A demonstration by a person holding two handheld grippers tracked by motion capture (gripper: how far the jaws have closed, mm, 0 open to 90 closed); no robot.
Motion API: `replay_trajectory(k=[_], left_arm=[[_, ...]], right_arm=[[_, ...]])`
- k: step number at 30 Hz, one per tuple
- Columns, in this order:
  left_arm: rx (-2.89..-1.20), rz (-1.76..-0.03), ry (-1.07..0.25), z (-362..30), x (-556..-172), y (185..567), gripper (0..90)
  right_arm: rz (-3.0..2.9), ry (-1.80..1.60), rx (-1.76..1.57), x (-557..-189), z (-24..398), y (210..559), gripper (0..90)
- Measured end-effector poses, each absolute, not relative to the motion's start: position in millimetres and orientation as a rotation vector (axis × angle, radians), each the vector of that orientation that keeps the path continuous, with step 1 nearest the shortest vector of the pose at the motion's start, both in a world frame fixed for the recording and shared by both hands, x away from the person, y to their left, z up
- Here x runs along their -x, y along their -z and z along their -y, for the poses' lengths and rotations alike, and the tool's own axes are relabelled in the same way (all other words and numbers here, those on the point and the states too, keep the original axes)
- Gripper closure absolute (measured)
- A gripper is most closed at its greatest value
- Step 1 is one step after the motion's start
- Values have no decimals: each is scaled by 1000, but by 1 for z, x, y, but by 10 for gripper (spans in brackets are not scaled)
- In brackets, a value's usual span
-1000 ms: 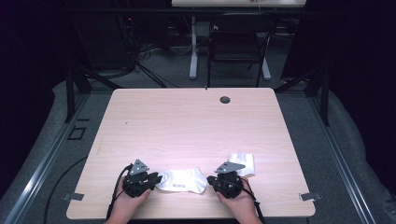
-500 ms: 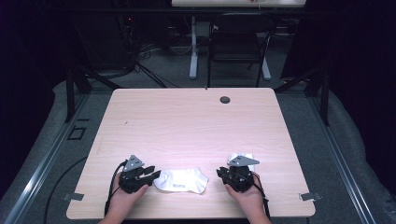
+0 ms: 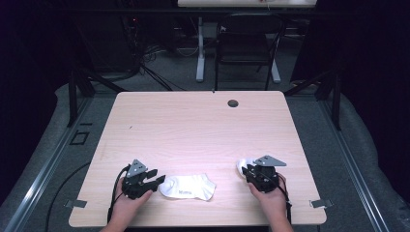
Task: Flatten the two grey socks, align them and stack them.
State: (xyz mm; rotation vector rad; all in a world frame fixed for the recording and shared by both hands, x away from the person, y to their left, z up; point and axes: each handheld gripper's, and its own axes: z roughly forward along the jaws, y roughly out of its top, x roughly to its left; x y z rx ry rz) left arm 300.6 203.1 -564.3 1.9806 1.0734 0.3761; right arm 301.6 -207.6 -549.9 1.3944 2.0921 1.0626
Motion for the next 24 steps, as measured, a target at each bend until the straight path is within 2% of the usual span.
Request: replay_trajectory(k=[7,18,24], left_arm=[[-1981,-1083,-374,-203,-301,564,546],[-1982,-1083,-375,-203,-301,564,542],[-1982,-1080,-370,-202,-300,565,542]], right_arm=[[-2067,-1065,-1435,-305,216,552,709],[-2157,-1030,-1405,-303,201,559,620],[-2183,-971,-1384,-304,197,563,600]])
